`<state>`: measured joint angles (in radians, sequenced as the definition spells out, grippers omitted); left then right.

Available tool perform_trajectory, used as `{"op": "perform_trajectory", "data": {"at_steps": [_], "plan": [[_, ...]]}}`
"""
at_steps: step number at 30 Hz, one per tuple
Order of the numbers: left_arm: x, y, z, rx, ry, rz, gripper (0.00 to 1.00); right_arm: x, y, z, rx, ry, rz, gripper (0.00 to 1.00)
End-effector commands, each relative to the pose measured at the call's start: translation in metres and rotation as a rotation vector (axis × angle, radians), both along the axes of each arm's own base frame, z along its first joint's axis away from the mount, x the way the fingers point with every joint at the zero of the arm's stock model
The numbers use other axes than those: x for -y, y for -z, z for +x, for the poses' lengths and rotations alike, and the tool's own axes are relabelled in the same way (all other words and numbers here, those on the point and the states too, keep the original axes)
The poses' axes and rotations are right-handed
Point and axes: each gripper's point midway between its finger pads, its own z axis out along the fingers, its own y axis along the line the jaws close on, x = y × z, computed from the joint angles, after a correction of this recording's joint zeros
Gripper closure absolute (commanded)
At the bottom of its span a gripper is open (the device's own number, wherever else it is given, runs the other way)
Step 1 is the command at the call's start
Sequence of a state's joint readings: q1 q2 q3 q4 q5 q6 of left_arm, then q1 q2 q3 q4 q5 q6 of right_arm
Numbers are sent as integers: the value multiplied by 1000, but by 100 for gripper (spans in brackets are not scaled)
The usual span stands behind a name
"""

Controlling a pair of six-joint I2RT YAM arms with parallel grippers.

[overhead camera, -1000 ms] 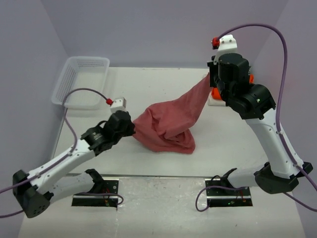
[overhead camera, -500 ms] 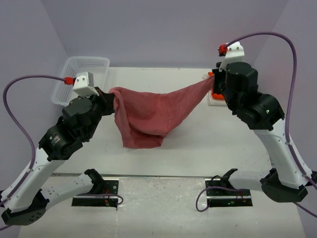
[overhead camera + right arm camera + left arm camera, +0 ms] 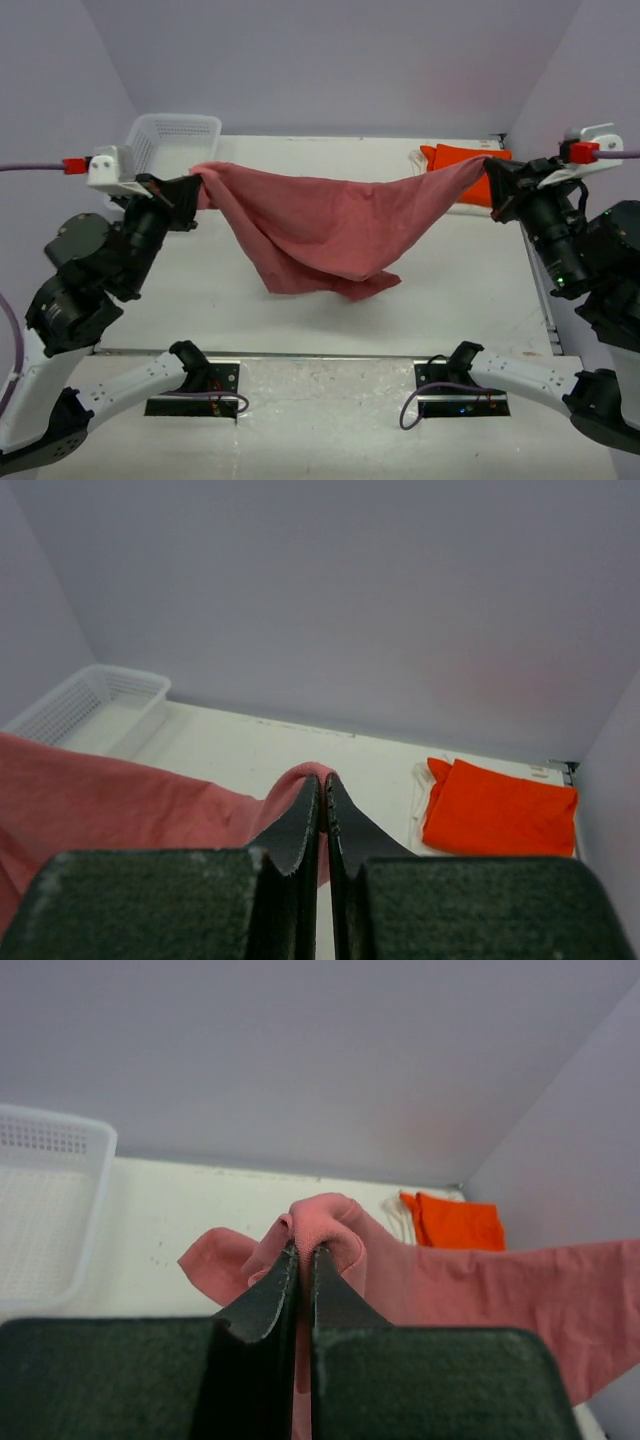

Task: Fold and stack the t-shirts
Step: Flatten out the tshirt

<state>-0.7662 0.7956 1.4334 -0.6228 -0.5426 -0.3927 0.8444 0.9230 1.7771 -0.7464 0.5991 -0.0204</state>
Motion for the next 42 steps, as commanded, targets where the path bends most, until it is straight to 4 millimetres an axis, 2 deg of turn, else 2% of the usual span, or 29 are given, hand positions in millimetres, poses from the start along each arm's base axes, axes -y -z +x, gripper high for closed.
{"op": "perform_trajectory", "data": {"at_steps": [1,8,11,13,15,18,20,22,23,24,25,27,28,29,30,31,33,34,35,36,38,39,41,42], "plan": [[-22,-65,-22,178,4,-59,100,-2,-25,-8,90,-56,38,100],[-51,-126,-53,302,7,-97,100,8,-54,-49,191,-205,110,100],[-52,-142,-61,327,36,-93,100,9,-63,-63,227,-261,120,100],[-49,-150,-67,342,76,-93,100,12,-67,-78,258,-313,134,100],[-43,-153,-72,356,121,-91,100,6,-68,-94,281,-404,135,100],[-39,-150,-68,337,121,-80,100,0,-65,-104,280,-467,141,100],[-27,-133,-48,257,101,-26,100,-5,-56,-98,238,-463,132,100],[-12,-112,-26,190,77,34,100,-12,-42,-81,172,-416,139,100],[-2,-91,-12,138,67,74,100,-15,-34,-74,142,-400,137,100],[1,-79,-1,103,37,91,100,-22,-19,-64,102,-380,119,100],[14,-55,16,47,27,138,100,-23,-10,-54,74,-338,114,100],[25,-31,32,-5,8,176,100,-33,14,-38,2,-302,95,100],[37,-7,47,-54,1,223,100,-33,23,-30,-26,-263,89,100],[43,6,56,-81,-7,247,100,-39,33,-22,-60,-245,79,100],[57,27,71,-132,0,291,100,-44,48,-13,-98,-223,56,100],[56,43,85,-173,-11,316,100,-46,56,-7,-119,-199,46,100],[72,78,108,-266,45,336,100,-49,80,9,-180,-124,10,100],[59,91,126,-297,21,325,100,-47,86,14,-197,-95,-4,100],[57,100,136,-324,22,322,100,-44,93,19,-212,-49,-19,100],[57,119,149,-376,6,335,100,-45,100,26,-231,-22,-41,100],[42,123,167,-399,-83,347,100,-39,104,32,-239,41,-57,100],[45,134,177,-420,-89,362,100,-41,106,36,-245,53,-68,100],[53,130,193,-386,-70,347,100,-41,106,40,-246,73,-76,100],[57,140,203,-400,-68,357,100,-44,109,43,-255,77,-90,100]]}}
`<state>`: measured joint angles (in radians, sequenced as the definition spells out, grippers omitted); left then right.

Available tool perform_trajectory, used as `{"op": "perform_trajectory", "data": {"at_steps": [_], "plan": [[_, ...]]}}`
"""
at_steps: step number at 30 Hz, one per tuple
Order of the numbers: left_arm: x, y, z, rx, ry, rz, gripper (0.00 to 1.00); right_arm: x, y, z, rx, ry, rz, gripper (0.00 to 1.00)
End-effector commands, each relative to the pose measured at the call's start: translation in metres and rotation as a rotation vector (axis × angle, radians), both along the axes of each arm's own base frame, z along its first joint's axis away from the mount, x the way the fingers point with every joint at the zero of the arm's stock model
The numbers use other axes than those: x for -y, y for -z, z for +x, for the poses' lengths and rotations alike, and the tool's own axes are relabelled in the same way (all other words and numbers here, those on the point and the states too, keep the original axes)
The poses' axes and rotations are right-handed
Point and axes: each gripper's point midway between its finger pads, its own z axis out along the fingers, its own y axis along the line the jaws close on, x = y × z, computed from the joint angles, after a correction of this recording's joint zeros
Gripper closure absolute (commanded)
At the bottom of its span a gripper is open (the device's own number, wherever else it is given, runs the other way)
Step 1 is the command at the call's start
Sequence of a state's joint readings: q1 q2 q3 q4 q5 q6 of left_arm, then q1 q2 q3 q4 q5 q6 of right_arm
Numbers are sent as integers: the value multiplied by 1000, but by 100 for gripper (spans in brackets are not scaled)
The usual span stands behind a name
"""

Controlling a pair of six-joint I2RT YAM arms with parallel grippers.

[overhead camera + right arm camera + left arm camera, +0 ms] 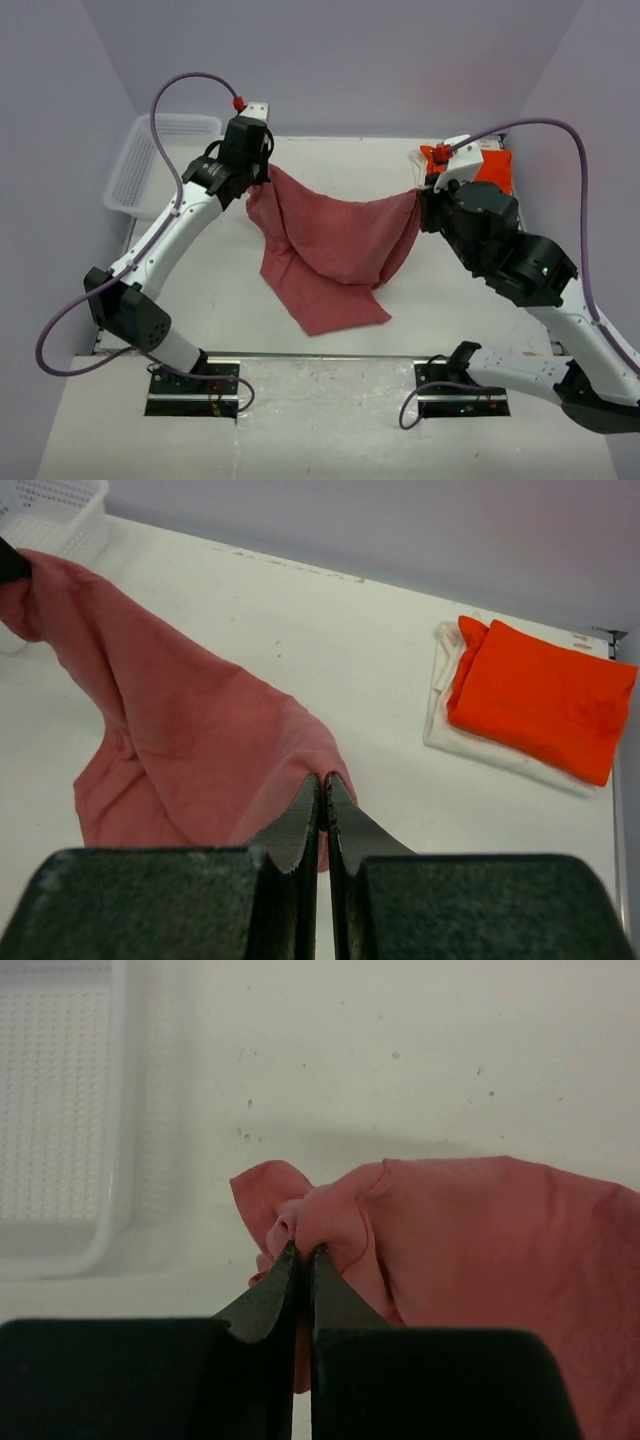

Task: Fold and stack the t-shirts
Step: Flatten out the tshirt

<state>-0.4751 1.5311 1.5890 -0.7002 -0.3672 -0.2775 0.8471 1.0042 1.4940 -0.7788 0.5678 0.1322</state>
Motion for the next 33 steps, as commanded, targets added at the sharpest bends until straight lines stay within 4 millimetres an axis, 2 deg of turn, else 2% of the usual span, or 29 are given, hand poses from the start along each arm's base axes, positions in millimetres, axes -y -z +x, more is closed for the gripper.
{"op": "perform_trajectory", "data": {"at_steps": [1,2,3,4,5,6,8,9,10,11,12,14,17,18,20,21,22,23,25,26,28,29,31,32,33], "plan": [[18,-54,34,179,20,-99,100,15,-18,6,52,104,35,100],[23,-52,41,180,46,-92,100,14,-16,8,48,108,25,100],[27,-43,55,176,46,-81,100,14,-14,10,45,123,15,100],[25,-47,64,192,34,-82,100,12,-9,14,34,130,0,100],[27,-43,72,189,50,-76,100,10,-4,16,24,134,-11,100],[24,-37,88,187,39,-74,100,6,2,19,11,133,-23,100],[21,-31,104,192,33,-70,100,2,14,22,-12,135,-40,100],[14,-24,121,200,17,-71,100,0,19,24,-21,132,-51,100],[12,-20,129,198,18,-71,100,-2,25,28,-33,143,-65,100],[9,-6,140,181,5,-54,100,-3,31,30,-44,145,-78,100],[3,-13,149,202,-9,-58,100,-5,35,31,-53,144,-87,100],[2,-14,160,213,-7,-73,100,-7,41,34,-65,146,-99,100],[6,-31,154,238,18,-108,100,-7,41,36,-62,148,-99,100],[4,-49,142,266,24,-128,100,-6,41,36,-61,147,-99,100],[3,-72,125,299,32,-167,100,-4,39,38,-53,156,-96,100],[-2,-100,104,346,40,-191,100,-3,38,38,-48,155,-93,100],[-4,-114,92,370,44,-206,100,-2,36,39,-40,158,-91,100],[-10,-149,67,436,53,-237,100,-2,34,39,-32,157,-87,100],[-14,-175,40,472,79,-261,100,-2,29,40,-19,154,-84,100],[-16,-203,15,521,115,-294,100,-2,24,40,-9,153,-77,100],[-15,-229,-15,559,171,-329,100,0,18,40,1,160,-75,100],[-11,-250,-41,598,237,-366,100,1,14,40,9,163,-68,100],[-7,-273,-72,632,311,-400,100,2,10,40,16,169,-64,100],[-6,-290,-96,668,363,-428,100,2,7,40,21,166,-57,100],[-6,-300,-111,689,389,-440,100,1,5,40,23,162,-54,100]]}}
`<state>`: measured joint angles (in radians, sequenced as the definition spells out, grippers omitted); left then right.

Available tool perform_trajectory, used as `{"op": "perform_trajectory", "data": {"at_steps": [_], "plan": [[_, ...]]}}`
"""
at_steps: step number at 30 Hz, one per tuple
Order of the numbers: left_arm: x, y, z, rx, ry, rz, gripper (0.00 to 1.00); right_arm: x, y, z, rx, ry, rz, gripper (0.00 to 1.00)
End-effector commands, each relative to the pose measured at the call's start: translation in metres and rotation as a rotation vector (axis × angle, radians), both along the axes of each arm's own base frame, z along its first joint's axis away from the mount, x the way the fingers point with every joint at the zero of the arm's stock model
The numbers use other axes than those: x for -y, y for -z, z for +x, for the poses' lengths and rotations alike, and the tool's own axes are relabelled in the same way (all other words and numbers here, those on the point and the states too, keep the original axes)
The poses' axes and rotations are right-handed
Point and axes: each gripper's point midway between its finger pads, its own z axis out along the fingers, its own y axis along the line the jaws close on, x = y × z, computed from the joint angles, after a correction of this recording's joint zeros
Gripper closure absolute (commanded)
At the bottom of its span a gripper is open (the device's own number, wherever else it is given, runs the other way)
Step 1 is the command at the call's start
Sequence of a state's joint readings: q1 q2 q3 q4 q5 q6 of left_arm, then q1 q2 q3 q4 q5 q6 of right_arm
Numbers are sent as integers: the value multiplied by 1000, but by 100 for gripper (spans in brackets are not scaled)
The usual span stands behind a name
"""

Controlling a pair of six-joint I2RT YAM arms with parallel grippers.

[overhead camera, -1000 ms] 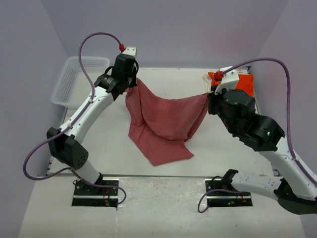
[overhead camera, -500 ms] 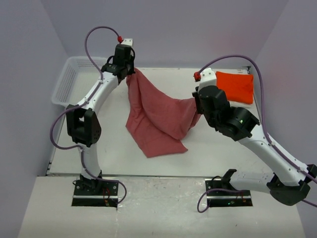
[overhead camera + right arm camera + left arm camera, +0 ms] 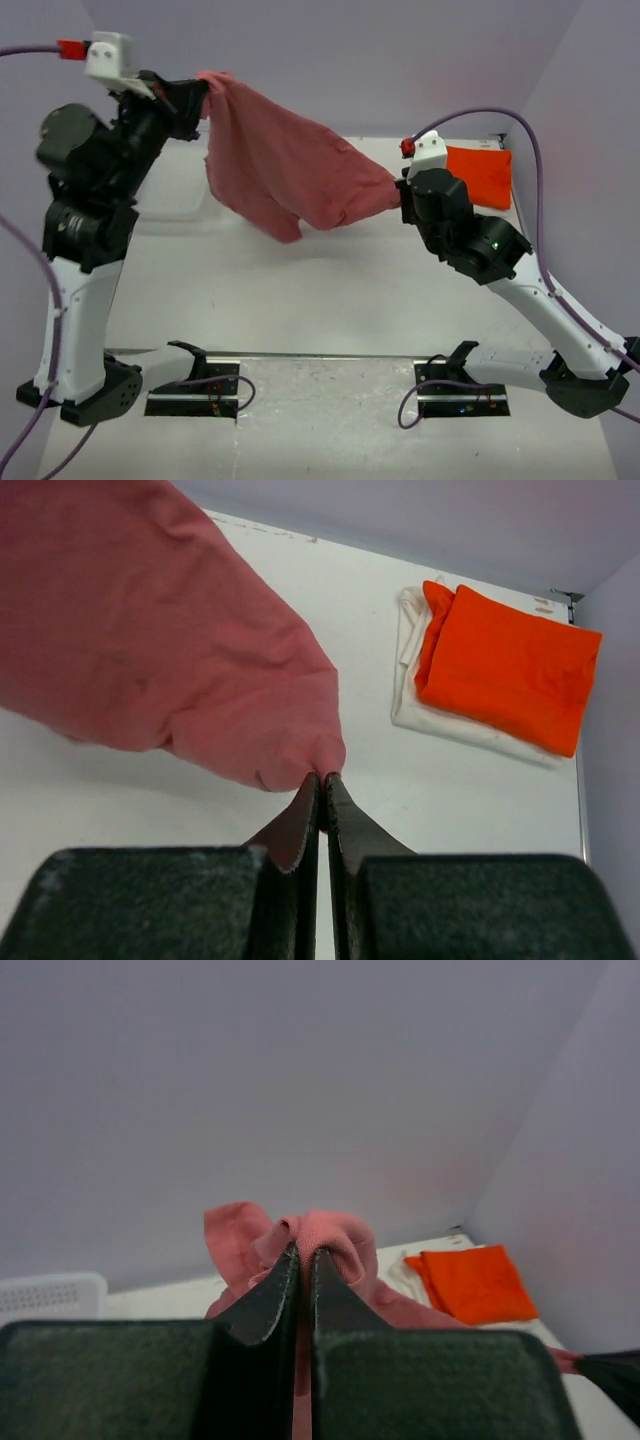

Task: Fold and stack the t-shirts
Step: Flatten out the tshirt

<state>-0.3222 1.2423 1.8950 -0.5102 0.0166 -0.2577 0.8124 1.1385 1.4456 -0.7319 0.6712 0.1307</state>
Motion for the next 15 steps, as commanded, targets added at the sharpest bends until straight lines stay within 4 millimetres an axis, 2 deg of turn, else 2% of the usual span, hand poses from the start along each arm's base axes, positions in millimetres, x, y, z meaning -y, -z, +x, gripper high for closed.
{"op": "perform_trajectory", "data": {"at_steps": [1,2,5,7,10,13,15], "plan": [[18,-26,-49,54,182,-24,100,6,-36,1,87,28,67,100],[19,-38,-68,85,222,-28,100,7,-39,0,91,28,72,100],[22,-53,-96,130,293,-39,100,8,-41,-1,93,30,81,100],[29,-55,-105,140,348,-35,100,9,-42,-1,93,37,82,100],[35,-52,-103,128,380,-41,100,9,-42,-2,91,34,82,100],[53,-49,-109,126,498,-53,100,9,-41,-1,88,36,75,100],[52,-53,-114,148,503,-61,100,9,-40,0,87,37,70,100]]}}
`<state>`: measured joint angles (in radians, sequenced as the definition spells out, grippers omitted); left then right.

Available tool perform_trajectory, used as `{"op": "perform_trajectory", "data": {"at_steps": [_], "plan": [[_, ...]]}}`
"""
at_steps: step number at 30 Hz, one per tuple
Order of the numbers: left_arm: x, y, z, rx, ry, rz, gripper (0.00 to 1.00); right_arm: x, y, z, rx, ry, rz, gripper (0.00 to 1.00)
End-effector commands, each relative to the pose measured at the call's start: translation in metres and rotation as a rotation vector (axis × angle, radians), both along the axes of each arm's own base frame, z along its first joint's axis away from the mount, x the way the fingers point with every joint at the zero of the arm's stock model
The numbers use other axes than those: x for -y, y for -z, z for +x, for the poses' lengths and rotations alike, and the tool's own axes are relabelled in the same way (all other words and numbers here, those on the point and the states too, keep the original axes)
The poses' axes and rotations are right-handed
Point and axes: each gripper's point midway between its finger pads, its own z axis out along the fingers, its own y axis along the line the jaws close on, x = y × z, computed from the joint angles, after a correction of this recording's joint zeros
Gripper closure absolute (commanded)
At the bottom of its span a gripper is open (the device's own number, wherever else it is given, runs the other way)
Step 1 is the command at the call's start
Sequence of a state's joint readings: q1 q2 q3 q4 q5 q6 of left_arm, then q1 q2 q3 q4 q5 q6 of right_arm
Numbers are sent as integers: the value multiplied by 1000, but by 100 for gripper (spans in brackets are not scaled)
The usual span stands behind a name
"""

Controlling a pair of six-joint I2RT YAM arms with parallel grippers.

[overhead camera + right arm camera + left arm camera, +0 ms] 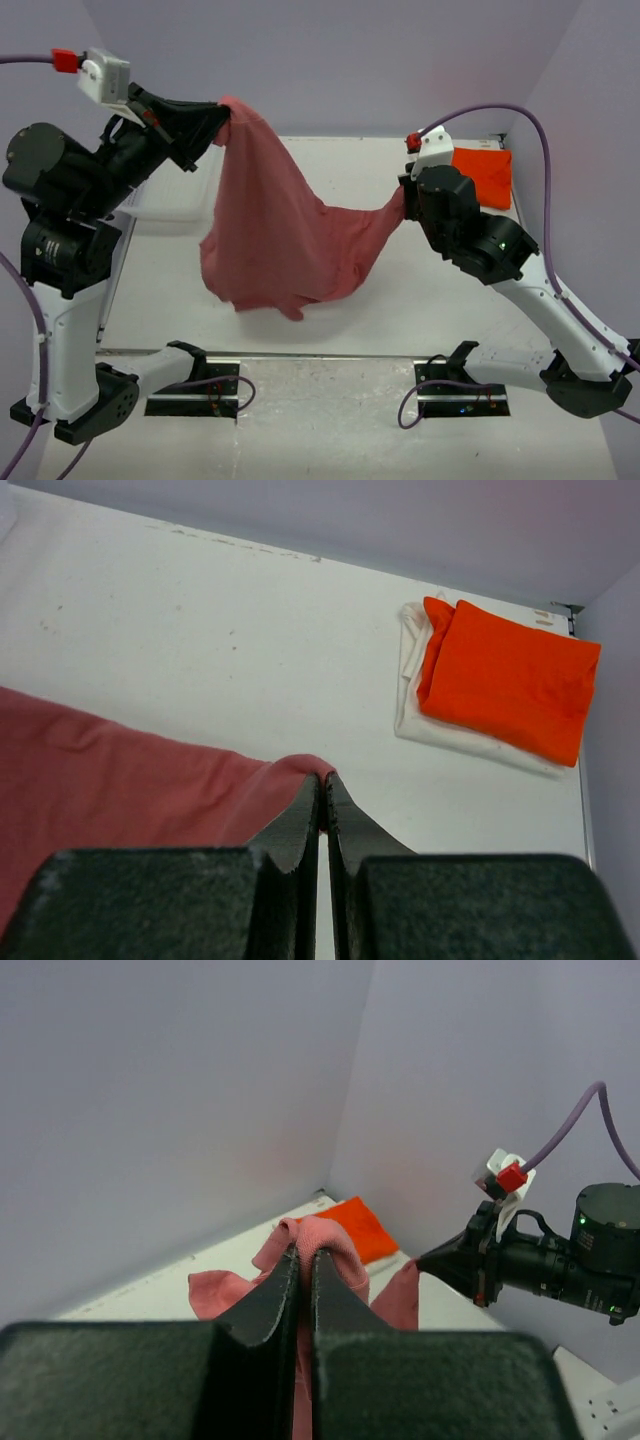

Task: Fold and stack the t-shirts
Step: Flatten out the tshirt

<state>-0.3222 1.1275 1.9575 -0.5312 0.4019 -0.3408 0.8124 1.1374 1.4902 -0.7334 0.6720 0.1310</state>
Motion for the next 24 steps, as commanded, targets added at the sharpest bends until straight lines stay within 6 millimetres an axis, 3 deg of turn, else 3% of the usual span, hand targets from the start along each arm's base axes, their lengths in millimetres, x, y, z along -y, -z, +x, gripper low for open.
{"op": "perform_trajectory", "data": {"at_steps": [1,8,14,24], "plan": [[13,-8,-17,29,113,-19,100,9,-23,0,57,39,38,100],[-3,-46,-73,174,131,-51,100,7,-17,2,43,39,22,100],[-5,-72,-116,251,212,-76,100,6,-14,1,32,38,23,100],[-3,-81,-144,289,297,-92,100,3,-14,1,27,27,33,100]]}}
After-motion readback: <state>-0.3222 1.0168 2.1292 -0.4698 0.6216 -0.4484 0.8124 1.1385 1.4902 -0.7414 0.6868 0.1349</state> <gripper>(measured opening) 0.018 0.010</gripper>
